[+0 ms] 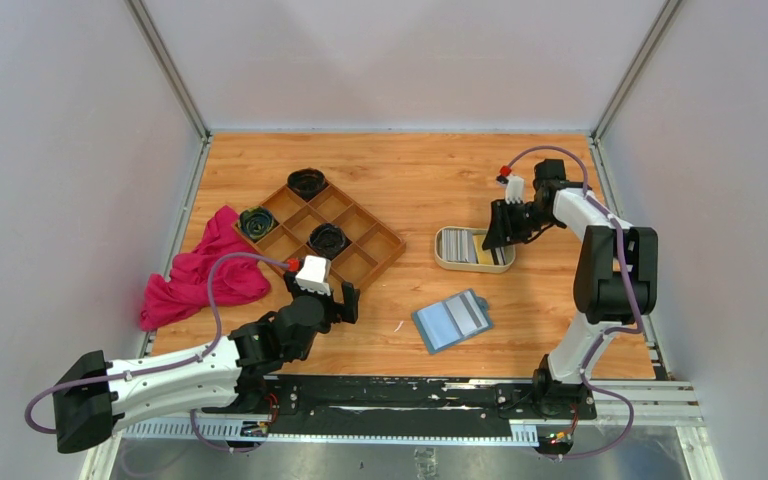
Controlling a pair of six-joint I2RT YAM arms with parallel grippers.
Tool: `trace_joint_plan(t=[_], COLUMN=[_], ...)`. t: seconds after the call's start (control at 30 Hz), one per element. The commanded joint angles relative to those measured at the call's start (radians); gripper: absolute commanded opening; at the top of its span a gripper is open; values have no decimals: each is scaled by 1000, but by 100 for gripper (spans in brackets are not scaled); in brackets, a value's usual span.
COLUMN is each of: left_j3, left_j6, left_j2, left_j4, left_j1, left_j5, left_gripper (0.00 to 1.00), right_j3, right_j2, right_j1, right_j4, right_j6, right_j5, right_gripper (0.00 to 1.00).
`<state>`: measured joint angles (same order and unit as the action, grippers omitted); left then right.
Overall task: Put the credit cards into the card holder
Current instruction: Pick up the credit card from the storage box.
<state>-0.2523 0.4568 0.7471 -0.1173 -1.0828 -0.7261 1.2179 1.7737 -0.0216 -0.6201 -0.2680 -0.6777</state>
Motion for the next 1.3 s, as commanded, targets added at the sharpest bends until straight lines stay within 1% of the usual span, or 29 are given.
trace_joint_plan(t=[0.0, 0.1, 0.23, 0.4, 0.5, 0.57, 0.67, 0.9, 1.03, 1.13, 1.27], left_j3=[-6, -7, -10, -12, -9, -9, -6, -2, -5, -6, -6], left_j6=[14, 13, 14, 13, 12, 12, 14, 16, 15, 14, 14], left_j2=[3, 7, 14, 15, 12, 9, 4, -3, 1, 5, 5], left_j4=[-1, 0, -1, -1, -1, -1, -1, -1, -1, -1, -1], left_j1=[6, 6, 6, 6, 6, 6, 6, 6, 6, 6, 6], left_j5=[-38, -38, -38, -36, -36, -37, -37, -39, -39, -38, -39], left_gripper=[100, 100, 100, 100, 100, 100, 100, 100, 100, 100, 100], right_j3=[-14, -11, -9, -9, -5, 5, 9, 3, 2, 3, 0], right_j2=[-9, -10, -19, -13, 8, 37, 52, 20, 22, 39, 30], right_j1=[-9, -13, -27, -37, -36, -35, -35, -35, -35, -35, -35], right_j4=[-12, -12, -8, -7, -13, -34, -47, -44, -43, -43, -32], right_j6=[14, 16, 19, 5, 3, -4, -6, -4, 3, 14, 19], right_j5=[-98, -60, 45, 106, 110, 83, -1, -118, -188, -219, -223], right_gripper=[42, 43, 47, 51, 52, 52, 52, 47, 47, 46, 46])
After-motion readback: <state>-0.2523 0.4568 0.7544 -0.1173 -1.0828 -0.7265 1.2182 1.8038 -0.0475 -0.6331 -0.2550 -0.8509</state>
